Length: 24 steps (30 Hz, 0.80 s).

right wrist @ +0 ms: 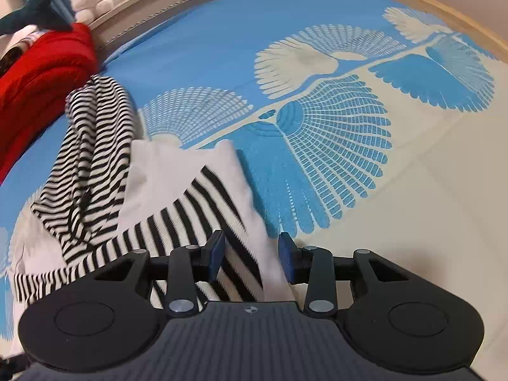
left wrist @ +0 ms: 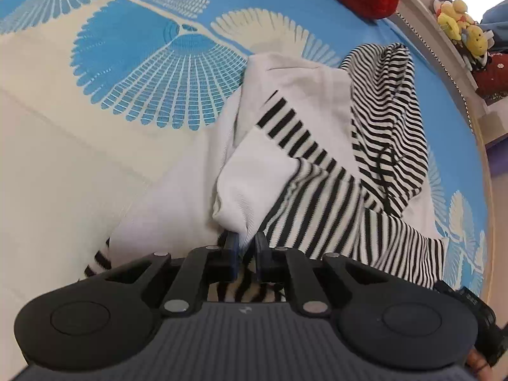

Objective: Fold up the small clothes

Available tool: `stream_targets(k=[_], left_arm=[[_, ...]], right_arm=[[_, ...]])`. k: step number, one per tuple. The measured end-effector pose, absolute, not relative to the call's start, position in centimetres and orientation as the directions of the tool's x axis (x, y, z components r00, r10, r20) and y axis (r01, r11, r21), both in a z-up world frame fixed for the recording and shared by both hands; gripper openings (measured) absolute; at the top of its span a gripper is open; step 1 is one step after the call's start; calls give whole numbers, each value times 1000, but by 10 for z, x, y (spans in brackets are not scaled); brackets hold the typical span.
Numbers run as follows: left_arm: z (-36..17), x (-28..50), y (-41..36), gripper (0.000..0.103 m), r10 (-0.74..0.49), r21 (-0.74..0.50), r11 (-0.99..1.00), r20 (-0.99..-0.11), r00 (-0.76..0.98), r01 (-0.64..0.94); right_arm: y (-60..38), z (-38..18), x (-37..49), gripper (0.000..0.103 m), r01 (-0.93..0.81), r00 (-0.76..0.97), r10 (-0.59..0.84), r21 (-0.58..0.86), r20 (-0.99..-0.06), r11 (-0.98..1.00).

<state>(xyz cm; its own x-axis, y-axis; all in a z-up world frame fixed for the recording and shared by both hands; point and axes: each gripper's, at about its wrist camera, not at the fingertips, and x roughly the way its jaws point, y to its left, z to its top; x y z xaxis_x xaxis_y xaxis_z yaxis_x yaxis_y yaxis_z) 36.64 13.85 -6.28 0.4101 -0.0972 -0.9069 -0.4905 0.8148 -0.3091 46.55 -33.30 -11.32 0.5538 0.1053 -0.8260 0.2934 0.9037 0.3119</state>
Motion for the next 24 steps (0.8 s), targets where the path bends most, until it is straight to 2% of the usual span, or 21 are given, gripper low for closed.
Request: stream_targets(k=[3,4,7,8,9,12,16,19,21,24], left_arm=[[-62,365,126,14,-70,-257,844,-923,378,-471],[-66,364,127,20,-66,-243,839,-934,351,-488],[-67,360,143,50,1,-201,790,-944,330,-579],[-62,359,146,50,48,-171,790,-940,338,-588],[-54,359,147,50,102,-137,800,-928,359,-584],[-38,360,145,50,137,-134,829,-892,430,-542],[-41,367,137,49,20,-210,874,-886,464,-438],[-51,371,126,49,-118,-295,890,-885,450,-347],[-57,369,120,49,-127,-290,900,-889,439,-325],[-72,371,121,49,-96,-245,897,-921,378,-368]], right_arm=[[-329,-118,468,40,288,539,96,290,-837,913],[-327,-121,468,40,284,532,91,278,-842,918],[-322,-123,467,39,277,524,80,258,-848,926],[-320,-122,466,28,264,528,84,257,-845,930],[-318,-120,466,11,246,541,86,255,-837,935],[-319,-115,464,9,235,562,71,241,-824,942],[-335,-109,463,10,304,582,37,260,-812,917],[-330,-107,461,17,325,571,18,246,-821,913],[-322,-97,456,29,303,585,23,244,-811,921],[-308,-81,447,34,219,607,110,299,-787,929]])
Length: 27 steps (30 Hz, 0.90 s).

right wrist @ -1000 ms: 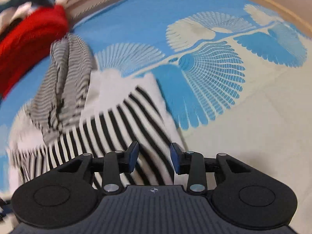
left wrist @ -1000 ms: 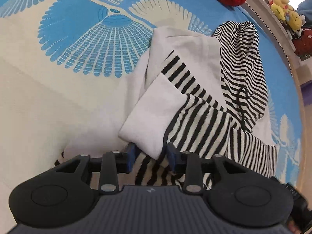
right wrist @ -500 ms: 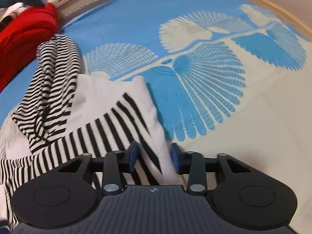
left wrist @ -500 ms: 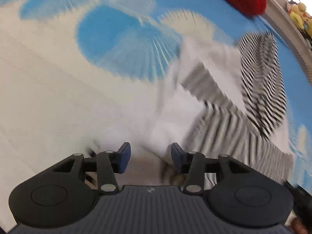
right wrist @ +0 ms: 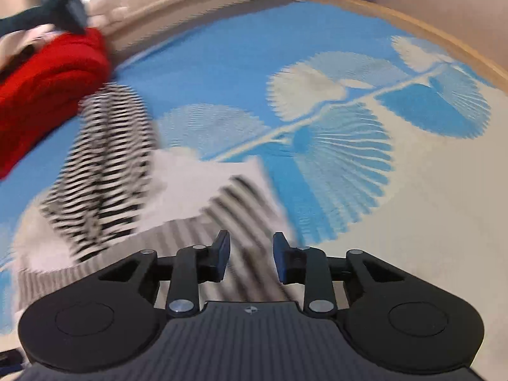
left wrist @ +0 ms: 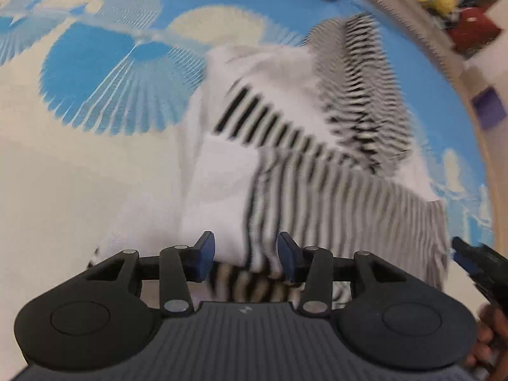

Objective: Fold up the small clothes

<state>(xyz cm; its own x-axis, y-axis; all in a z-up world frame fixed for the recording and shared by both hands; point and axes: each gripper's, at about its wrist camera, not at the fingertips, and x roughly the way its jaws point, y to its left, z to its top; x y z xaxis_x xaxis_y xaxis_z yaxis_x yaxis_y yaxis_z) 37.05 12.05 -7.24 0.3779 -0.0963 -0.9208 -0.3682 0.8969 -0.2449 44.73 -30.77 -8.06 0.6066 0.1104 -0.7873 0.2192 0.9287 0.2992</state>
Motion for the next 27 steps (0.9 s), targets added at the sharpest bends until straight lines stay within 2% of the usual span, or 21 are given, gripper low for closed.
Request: stream_targets(k=[1,3,5,7,12,15,17,21,24,27], left_arm=[[-82,370,125,50,-69,-205,891,-943,326,-406],[-90,367,135,51,-77,-216,864,-950,304,-455],[-83,366,133,49,-75,-225,862,-943,324,-455],[-70,367,126,49,-60,-224,882,-926,373,-414],[-59,371,111,49,-89,-258,895,-903,420,-364],[-63,371,109,49,-57,-226,897,-912,407,-381],[-66,369,114,49,-19,-194,889,-920,391,-415],[-46,366,107,48,191,-22,899,-879,436,-437],[-29,365,102,49,171,-63,912,-839,517,-405],[-35,369,101,50,56,-160,916,-856,514,-367]], right_arm=[[-303,-80,445,36,181,589,163,325,-792,928],[-298,-91,443,36,161,498,236,356,-834,920],[-299,-110,438,34,210,393,199,299,-898,931],[-304,-111,431,31,227,408,166,276,-898,934],[-299,-87,424,37,157,483,142,245,-864,957],[-296,-98,423,40,147,409,169,247,-897,958],[-294,-109,420,40,138,378,147,213,-914,967],[-291,-100,417,41,127,414,102,168,-905,978],[-286,-86,414,42,101,455,133,200,-880,975],[-276,-80,410,45,59,482,159,212,-862,975]])
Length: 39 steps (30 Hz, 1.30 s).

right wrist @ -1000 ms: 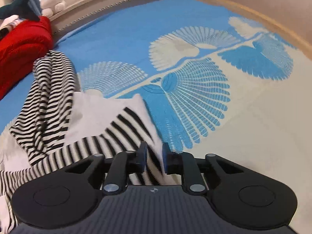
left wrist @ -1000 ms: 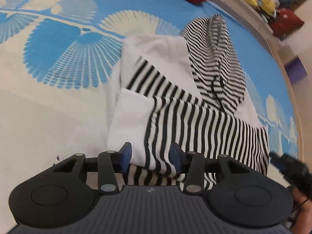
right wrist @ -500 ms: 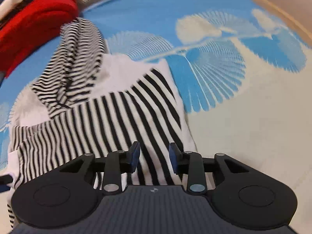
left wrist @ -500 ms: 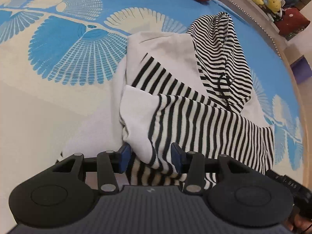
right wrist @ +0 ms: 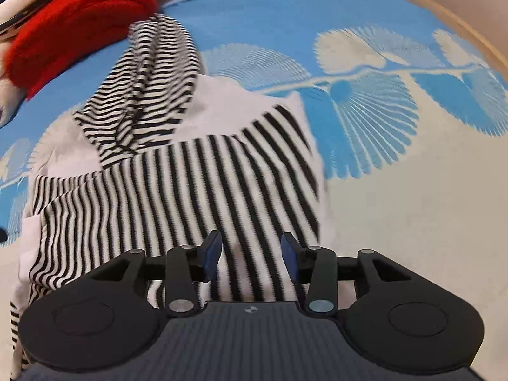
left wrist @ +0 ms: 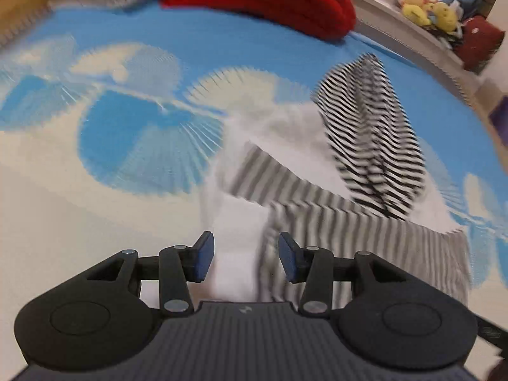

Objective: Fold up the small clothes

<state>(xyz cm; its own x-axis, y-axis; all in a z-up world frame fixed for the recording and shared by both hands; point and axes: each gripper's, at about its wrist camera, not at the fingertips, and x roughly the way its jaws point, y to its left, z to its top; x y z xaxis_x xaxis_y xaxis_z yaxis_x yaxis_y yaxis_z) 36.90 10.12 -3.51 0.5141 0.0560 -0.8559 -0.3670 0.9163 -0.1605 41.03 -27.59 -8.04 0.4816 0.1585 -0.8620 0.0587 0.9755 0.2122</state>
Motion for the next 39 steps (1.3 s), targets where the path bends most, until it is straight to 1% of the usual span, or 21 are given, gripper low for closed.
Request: stream_targets(k=[1,3,6,10,15,19,22,27,30,35,39], left_arm=[[-42,371,103,50,-3,-211,907,-870,493,-365],[-55,374,103,50,-54,-236,900,-896,441,-367],[-72,376,103,50,-55,-206,904,-925,375,-375],[-79,372,112,50,-86,-242,867,-934,347,-436],[-64,370,109,50,-66,-241,873,-919,388,-423],[-68,373,108,50,-69,-235,866,-930,361,-441],[-63,372,106,50,-48,-219,876,-926,375,-430],[-45,373,97,50,-10,-193,898,-907,420,-396],[-41,372,90,50,-15,-194,907,-902,431,-373],[-41,371,82,50,-6,-178,917,-901,433,-356],[-39,370,76,50,3,-165,926,-897,442,-340]], right_arm=[[-271,-81,409,46,50,489,146,194,-860,980],[-263,-85,409,47,20,478,139,169,-867,985],[-262,-90,410,48,20,446,144,171,-883,985],[-268,-106,413,49,50,373,110,139,-921,989],[-265,-98,410,51,39,416,84,110,-906,993],[-269,-102,414,51,59,388,96,129,-917,990],[-271,-100,413,51,76,398,81,121,-914,990],[-269,-75,410,51,80,481,77,131,-873,988],[-265,-55,408,51,63,548,67,121,-834,991],[-261,-45,406,51,38,579,58,98,-813,994],[-261,-36,404,51,21,586,78,112,-806,994]])
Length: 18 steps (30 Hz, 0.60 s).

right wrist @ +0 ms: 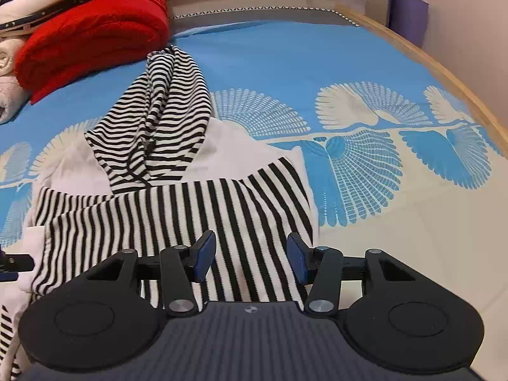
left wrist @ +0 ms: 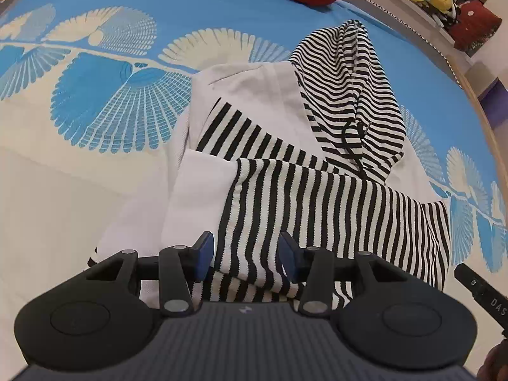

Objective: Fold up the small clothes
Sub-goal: 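Grasp the striped hood with the left tool and lift it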

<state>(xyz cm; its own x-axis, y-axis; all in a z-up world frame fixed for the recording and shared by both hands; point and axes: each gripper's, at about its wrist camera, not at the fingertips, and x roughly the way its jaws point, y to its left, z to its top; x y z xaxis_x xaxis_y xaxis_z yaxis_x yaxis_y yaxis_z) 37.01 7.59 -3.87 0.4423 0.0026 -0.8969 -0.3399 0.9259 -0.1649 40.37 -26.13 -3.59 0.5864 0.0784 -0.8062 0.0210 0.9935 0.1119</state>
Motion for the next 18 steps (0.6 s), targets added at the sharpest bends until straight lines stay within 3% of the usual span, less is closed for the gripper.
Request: stream_targets(k=[7,9,10,11,18], left_arm=[[-32,367,61,49,35,-132,948,-862,506,-289],[-26,366,57,38,64,-101,957,-840,539,-271],[-23,365,55,18,73,-90,962,-828,556,-259],[-19,364,53,9,78,-77,967,-816,573,-241],[9,360,48,9,128,-20,976,-752,646,-216]], right_arm=[[-266,-28,401,52,6,606,80,105,-791,994],[-275,-28,404,52,22,598,77,112,-798,993],[-275,-28,404,52,22,598,77,112,-798,993],[-280,-27,404,52,29,594,84,126,-800,992],[-303,-14,410,53,8,580,98,126,-808,992]])
